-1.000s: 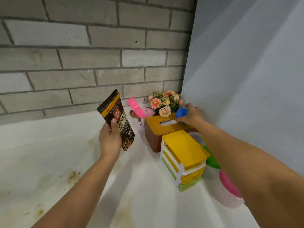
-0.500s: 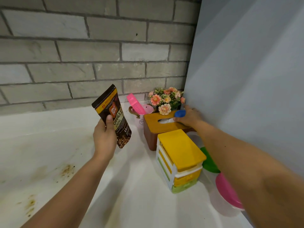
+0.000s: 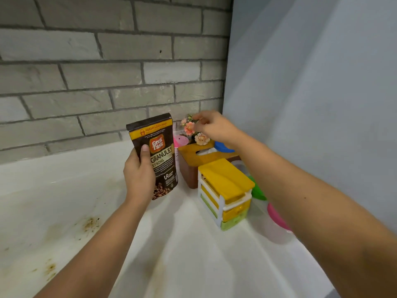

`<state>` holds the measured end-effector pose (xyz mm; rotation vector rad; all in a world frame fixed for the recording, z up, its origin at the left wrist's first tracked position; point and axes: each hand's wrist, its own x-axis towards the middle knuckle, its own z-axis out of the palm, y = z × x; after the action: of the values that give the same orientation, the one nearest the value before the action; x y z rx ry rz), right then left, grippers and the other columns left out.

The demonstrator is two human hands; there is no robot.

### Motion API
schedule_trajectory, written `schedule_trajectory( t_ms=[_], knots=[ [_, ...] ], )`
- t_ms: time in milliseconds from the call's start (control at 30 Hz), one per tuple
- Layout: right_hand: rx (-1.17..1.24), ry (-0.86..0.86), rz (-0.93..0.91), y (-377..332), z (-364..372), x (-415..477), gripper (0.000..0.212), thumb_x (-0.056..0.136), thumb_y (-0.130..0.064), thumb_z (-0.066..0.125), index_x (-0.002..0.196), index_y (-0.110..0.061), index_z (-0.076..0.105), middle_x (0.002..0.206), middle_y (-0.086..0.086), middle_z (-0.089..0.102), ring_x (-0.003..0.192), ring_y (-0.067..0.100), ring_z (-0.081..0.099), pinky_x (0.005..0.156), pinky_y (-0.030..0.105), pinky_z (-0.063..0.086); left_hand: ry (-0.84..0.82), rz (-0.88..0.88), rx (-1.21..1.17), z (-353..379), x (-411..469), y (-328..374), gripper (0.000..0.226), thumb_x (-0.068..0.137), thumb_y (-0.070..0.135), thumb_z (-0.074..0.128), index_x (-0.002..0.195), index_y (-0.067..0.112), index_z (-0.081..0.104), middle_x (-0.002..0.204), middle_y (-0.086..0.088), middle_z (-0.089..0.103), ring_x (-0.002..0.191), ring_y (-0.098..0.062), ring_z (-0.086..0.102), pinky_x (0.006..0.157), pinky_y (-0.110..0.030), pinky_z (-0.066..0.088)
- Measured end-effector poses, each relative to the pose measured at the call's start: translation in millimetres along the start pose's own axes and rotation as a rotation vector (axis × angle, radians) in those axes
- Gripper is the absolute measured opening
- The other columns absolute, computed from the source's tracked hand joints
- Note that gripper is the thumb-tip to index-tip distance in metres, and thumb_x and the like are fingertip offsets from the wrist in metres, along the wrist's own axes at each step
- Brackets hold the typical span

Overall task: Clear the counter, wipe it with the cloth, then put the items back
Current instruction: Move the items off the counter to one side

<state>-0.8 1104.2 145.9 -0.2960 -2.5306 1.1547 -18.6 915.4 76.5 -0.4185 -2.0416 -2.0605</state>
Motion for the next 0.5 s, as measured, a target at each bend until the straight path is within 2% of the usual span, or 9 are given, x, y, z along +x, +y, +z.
schedule_trajectory(
  t_ms=[100,200,300,367,500],
  knots=[
    [0.083,-0.138,0.032,-19.9,2.2,-25.9,0.054,0.09,-0.027,0.06,0.139,-0.017,0.04,0.11,0.004,0.059,0.09,0.014,0.059,0.074,0.027,0.051,-0.041,0.051,-0.03,-8.4,-8.8,14.9,0.023,0.1,0.03,0.036,0.107,0.022,0.057,0.103,0.001,0.064,0.098,-0.017,0.061,0.084,-0.033,0.048],
    [0.176,-0.18,0.068,-30.2,-2.4,-49.6,0.048,0.093,-0.026,0.055,0.139,-0.02,0.039,0.116,0.008,0.06,0.089,0.018,0.059,0.073,0.034,0.053,-0.081,0.088,-0.075,-15.1,-20.7,30.7,0.019,0.1,0.028,0.037,0.102,0.025,0.056,0.095,0.008,0.064,0.092,-0.01,0.061,0.081,-0.028,0.049],
    [0.264,-0.181,0.085,-35.3,-14.1,-75.6,0.025,0.096,-0.018,0.049,0.122,-0.018,0.05,0.099,0.008,0.063,0.073,0.015,0.057,0.06,0.025,0.05,-0.152,0.106,-0.105,-14.6,-36.0,42.7,0.019,0.1,0.027,0.037,0.104,0.024,0.055,0.09,0.016,0.061,0.086,0.001,0.059,0.072,-0.018,0.047],
    [0.292,-0.147,0.097,-34.6,-22.1,-94.7,0.013,0.098,-0.014,0.045,0.108,-0.016,0.053,0.088,0.004,0.06,0.065,0.011,0.058,0.052,0.019,0.047,-0.209,0.097,-0.142,-10.5,-49.8,49.1,0.02,0.1,0.027,0.037,0.106,0.023,0.056,0.092,0.015,0.062,0.086,0.001,0.059,0.071,-0.016,0.048],
    [0.324,-0.081,0.154,-25.1,-39.2,-134.7,0.014,0.098,-0.013,0.044,0.09,-0.019,0.053,0.085,0.003,0.06,0.06,0.009,0.059,0.051,0.018,0.047,-0.338,0.097,-0.216,4.8,-82.3,57.5,0.02,0.1,0.026,0.038,0.106,0.025,0.057,0.101,0.005,0.066,0.096,-0.01,0.062,0.082,-0.026,0.049]
  ],
)
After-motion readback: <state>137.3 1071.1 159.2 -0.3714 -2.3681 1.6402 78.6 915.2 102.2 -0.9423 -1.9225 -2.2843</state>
